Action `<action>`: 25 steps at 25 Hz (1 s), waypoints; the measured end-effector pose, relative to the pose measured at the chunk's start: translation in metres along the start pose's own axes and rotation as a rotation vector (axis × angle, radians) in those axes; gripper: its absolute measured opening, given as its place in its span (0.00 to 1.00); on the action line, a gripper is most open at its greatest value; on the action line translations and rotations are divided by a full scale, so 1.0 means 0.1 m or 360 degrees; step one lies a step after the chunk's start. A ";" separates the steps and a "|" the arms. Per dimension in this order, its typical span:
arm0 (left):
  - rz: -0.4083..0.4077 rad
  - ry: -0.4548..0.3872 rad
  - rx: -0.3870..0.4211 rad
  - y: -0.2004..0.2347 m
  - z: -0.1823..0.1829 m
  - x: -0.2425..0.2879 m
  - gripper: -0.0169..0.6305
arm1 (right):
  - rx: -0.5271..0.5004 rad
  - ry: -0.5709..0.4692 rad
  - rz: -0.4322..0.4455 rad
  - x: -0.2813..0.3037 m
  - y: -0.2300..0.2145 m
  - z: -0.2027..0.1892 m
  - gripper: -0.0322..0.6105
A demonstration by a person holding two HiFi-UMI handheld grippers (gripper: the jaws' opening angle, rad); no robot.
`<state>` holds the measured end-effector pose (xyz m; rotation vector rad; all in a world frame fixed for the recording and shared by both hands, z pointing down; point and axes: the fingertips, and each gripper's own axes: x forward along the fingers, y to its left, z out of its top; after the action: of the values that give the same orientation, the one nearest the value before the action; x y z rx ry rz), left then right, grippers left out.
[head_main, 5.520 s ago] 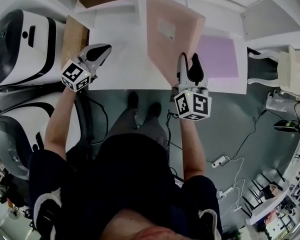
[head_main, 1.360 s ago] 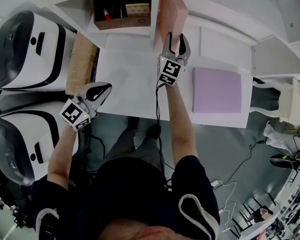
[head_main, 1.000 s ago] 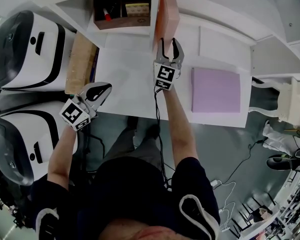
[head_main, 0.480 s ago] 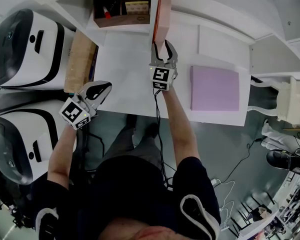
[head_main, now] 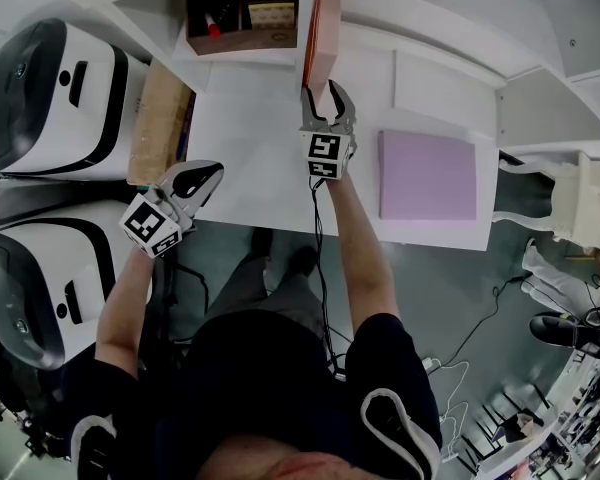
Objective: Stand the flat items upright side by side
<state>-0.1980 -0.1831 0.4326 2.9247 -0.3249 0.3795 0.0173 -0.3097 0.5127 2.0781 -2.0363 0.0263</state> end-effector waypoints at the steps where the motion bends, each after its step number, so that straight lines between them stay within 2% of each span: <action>1: 0.0001 -0.0002 0.0001 -0.01 0.01 0.00 0.03 | 0.0006 -0.0003 0.0004 -0.01 0.00 0.01 0.35; 13: 0.0007 -0.0028 0.0010 -0.07 0.09 0.03 0.03 | 0.0022 -0.0017 0.0021 -0.16 -0.04 0.09 0.35; 25: 0.0018 -0.0106 0.0006 -0.15 0.27 0.08 0.03 | 0.0156 -0.0014 0.0052 -0.63 -0.10 0.23 0.36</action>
<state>-0.1802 -0.1754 0.4064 2.9449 -0.3505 0.2851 0.0218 -0.2517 0.4782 2.1052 -2.1142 0.1246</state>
